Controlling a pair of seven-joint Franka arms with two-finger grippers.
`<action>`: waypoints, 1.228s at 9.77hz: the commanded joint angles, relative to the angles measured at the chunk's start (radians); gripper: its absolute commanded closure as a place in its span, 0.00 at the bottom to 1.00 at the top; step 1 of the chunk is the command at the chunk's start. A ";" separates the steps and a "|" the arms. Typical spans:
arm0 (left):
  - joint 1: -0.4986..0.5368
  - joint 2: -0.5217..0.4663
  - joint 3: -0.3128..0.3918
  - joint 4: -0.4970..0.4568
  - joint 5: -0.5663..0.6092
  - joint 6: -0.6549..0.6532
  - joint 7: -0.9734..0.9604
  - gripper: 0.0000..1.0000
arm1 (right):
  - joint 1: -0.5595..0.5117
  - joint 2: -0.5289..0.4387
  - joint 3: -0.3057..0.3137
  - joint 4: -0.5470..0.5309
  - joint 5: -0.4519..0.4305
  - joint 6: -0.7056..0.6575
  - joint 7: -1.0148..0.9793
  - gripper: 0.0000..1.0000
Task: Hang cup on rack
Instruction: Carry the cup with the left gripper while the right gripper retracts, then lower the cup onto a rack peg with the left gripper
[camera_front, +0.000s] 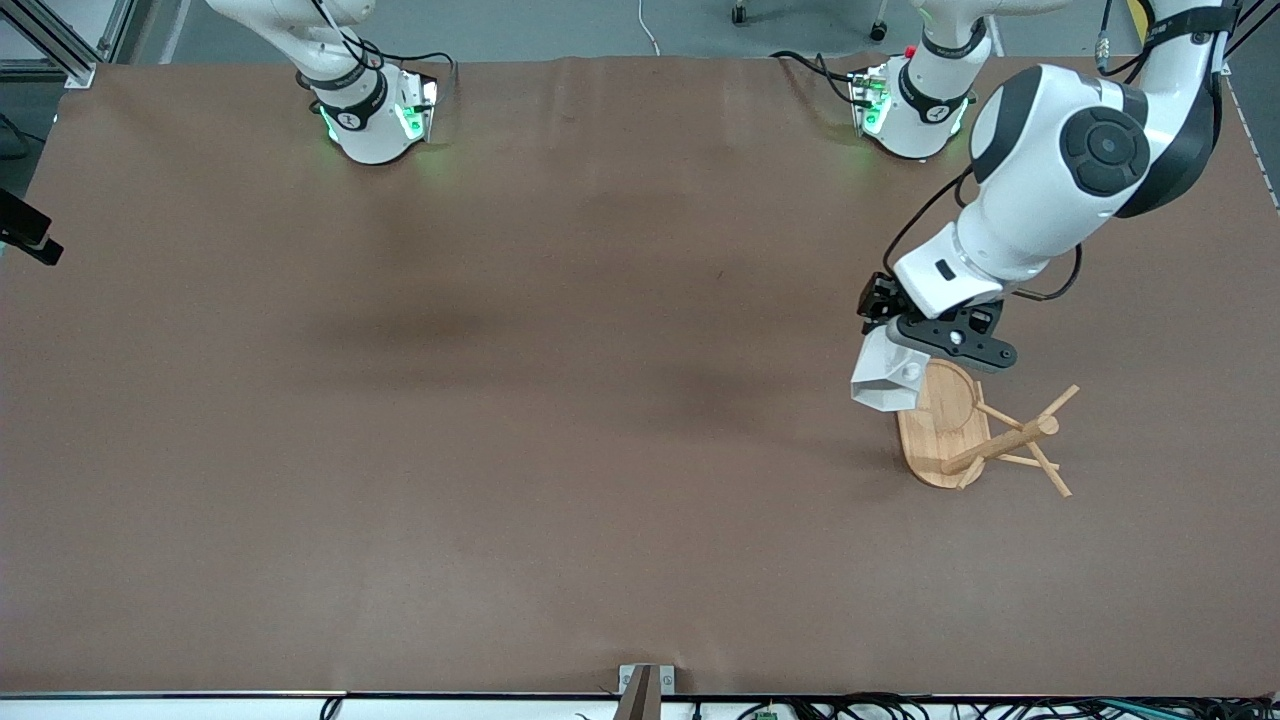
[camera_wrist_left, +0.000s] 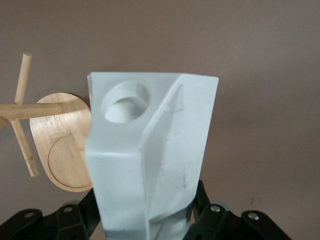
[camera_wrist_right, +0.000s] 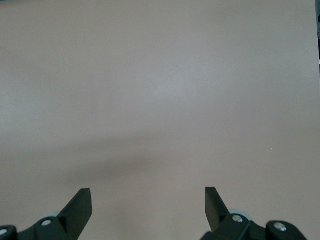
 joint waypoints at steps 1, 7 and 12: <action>0.002 0.029 0.029 -0.077 -0.019 0.084 0.114 1.00 | -0.012 -0.006 0.004 -0.002 0.028 -0.014 -0.017 0.00; -0.001 0.089 0.100 -0.074 -0.019 0.149 0.174 1.00 | -0.027 -0.008 -0.002 -0.002 0.051 -0.047 -0.019 0.00; -0.001 0.089 0.156 -0.054 -0.019 0.149 0.213 1.00 | -0.032 -0.006 -0.002 -0.002 0.053 -0.047 -0.019 0.00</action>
